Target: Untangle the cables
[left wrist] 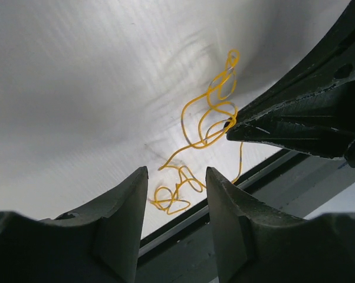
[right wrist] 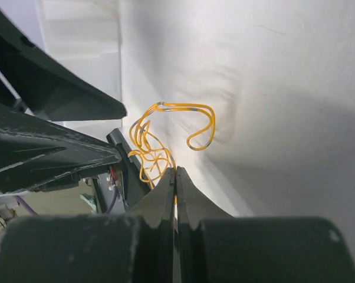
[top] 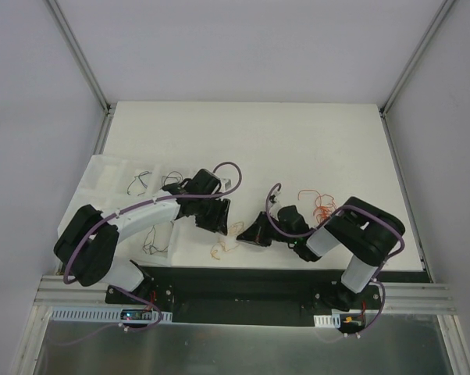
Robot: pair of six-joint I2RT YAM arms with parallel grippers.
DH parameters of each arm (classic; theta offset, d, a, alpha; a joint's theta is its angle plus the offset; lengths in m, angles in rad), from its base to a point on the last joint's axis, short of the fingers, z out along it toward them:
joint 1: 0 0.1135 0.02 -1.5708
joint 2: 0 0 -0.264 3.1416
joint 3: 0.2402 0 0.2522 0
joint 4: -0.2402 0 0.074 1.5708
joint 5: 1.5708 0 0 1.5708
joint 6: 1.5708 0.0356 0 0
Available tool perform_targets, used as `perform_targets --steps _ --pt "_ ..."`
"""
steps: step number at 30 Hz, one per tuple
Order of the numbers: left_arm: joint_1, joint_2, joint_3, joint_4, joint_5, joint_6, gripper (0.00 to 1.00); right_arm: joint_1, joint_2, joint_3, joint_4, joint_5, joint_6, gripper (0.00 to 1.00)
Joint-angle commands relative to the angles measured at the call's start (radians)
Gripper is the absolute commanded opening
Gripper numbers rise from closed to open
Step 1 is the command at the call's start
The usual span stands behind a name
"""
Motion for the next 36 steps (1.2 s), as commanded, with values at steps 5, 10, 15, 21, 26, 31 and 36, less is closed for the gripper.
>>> perform_targets --steps 5,10,15,21,26,31,36 --pt "-0.026 -0.057 0.021 0.05 0.1 0.054 0.44 -0.012 -0.161 -0.045 0.007 -0.07 -0.17 0.01" --pt "-0.026 -0.093 0.007 0.095 0.181 0.072 0.52 -0.024 -0.277 -0.071 -0.03 -0.127 -0.223 0.01" --pt "-0.038 -0.128 -0.026 0.182 0.328 0.074 0.52 -0.033 -0.375 -0.087 -0.033 -0.17 -0.232 0.01" --pt "-0.058 -0.168 -0.06 0.25 0.448 0.062 0.49 -0.061 -0.457 -0.107 -0.056 -0.183 -0.229 0.01" --pt "-0.061 -0.192 -0.082 0.256 0.451 0.054 0.37 -0.084 -0.521 -0.125 -0.094 -0.179 -0.229 0.01" --pt "-0.058 -0.171 -0.085 0.254 0.433 0.028 0.08 -0.105 -0.638 -0.142 -0.183 -0.161 -0.241 0.01" --pt "-0.06 -0.198 -0.01 0.091 0.138 0.036 0.0 -0.107 -0.901 -0.085 -0.712 0.017 -0.397 0.01"
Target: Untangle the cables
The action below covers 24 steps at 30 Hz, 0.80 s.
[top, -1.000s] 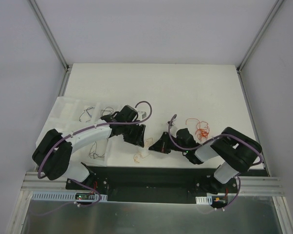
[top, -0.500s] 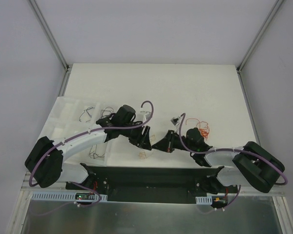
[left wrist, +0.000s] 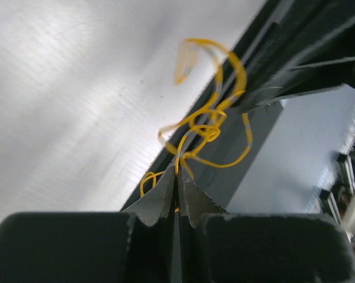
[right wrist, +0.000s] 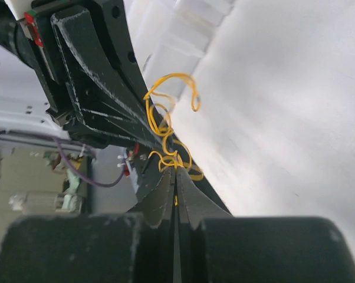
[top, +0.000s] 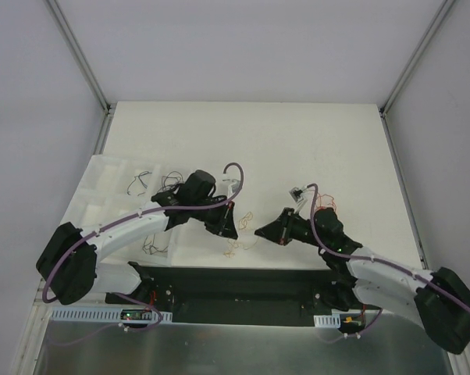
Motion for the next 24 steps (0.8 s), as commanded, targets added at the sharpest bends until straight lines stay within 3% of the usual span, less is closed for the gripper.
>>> perform_targets --steps 1,4,8,16,24 --pt "-0.007 -0.045 0.084 -0.167 -0.335 0.002 0.0 -0.006 -0.247 0.067 -0.526 0.206 -0.182 0.01" --pt "-0.006 -0.129 0.095 -0.22 -0.577 -0.04 0.0 -0.005 -0.445 0.114 -0.798 0.383 -0.271 0.0" --pt "-0.006 -0.238 0.089 -0.22 -0.713 -0.063 0.0 -0.007 -0.591 0.177 -1.066 0.568 -0.325 0.0" --pt "-0.006 -0.336 0.12 -0.228 -0.8 0.031 0.0 -0.006 -0.717 0.277 -1.318 0.818 -0.365 0.0" --pt "-0.006 -0.341 0.124 -0.271 -0.833 0.052 0.0 -0.007 -0.837 0.32 -1.443 0.977 -0.322 0.0"
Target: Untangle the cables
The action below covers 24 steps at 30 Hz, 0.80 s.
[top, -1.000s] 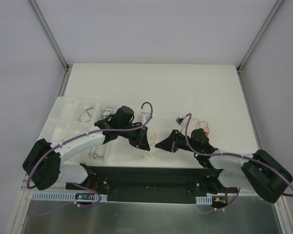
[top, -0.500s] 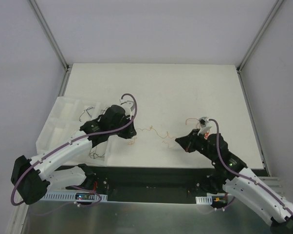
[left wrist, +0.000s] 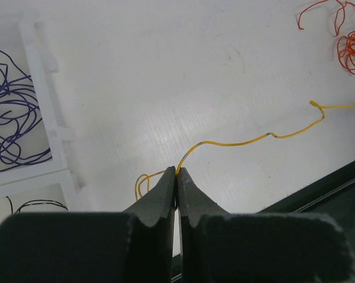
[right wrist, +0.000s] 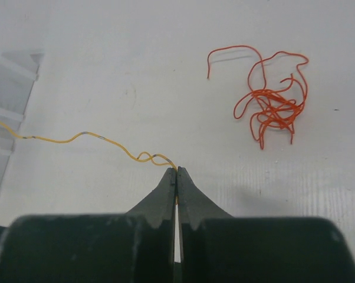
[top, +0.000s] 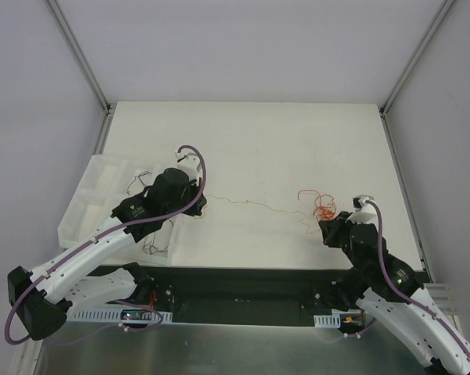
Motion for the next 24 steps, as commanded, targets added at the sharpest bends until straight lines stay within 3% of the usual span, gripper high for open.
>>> perform_targets --steps 1,5,11,18,24 --pt "-0.006 -0.008 0.031 -0.039 -0.058 0.019 0.0 0.0 -0.044 0.034 -0.089 0.107 0.017 0.01" --pt "-0.006 0.061 0.051 -0.043 0.038 -0.001 0.0 -0.001 0.008 0.008 0.029 -0.091 -0.023 0.01" --pt "-0.007 0.307 0.115 -0.058 0.342 -0.038 0.0 0.008 0.259 -0.081 0.351 -0.45 0.028 0.01" --pt "-0.009 0.483 0.169 -0.035 0.48 -0.067 0.0 0.036 0.457 -0.175 0.67 -0.559 0.151 0.01" --pt "-0.009 0.539 0.197 0.016 0.551 -0.084 0.16 0.036 0.577 -0.17 0.73 -0.587 0.175 0.01"
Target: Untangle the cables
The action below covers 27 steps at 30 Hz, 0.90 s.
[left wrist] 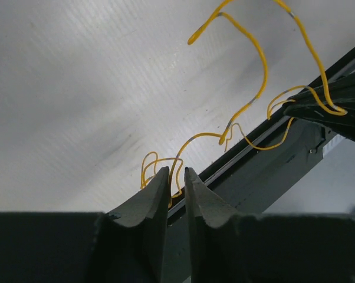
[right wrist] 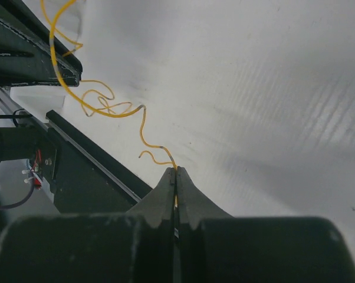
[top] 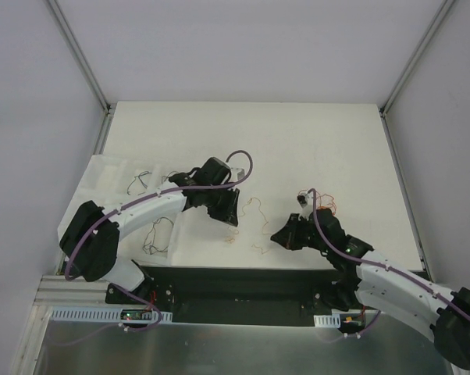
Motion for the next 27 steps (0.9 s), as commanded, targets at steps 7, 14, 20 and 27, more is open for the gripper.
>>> perform_targets --steps 7,14,20,27 --pt "-0.01 0.02 0.014 0.143 0.187 -0.076 0.3 0.005 0.21 -0.016 0.389 -0.134 0.137 0.01" --pt "-0.01 -0.092 -0.053 0.134 0.1 -0.048 0.63 0.007 0.249 0.015 0.316 -0.096 0.119 0.36" --pt "-0.007 -0.117 -0.061 0.024 0.012 -0.054 0.99 0.002 0.172 0.029 0.176 -0.03 0.058 0.61" --pt "-0.035 -0.022 -0.006 -0.024 -0.084 -0.12 0.99 -0.011 0.014 0.029 0.038 0.048 0.021 0.7"
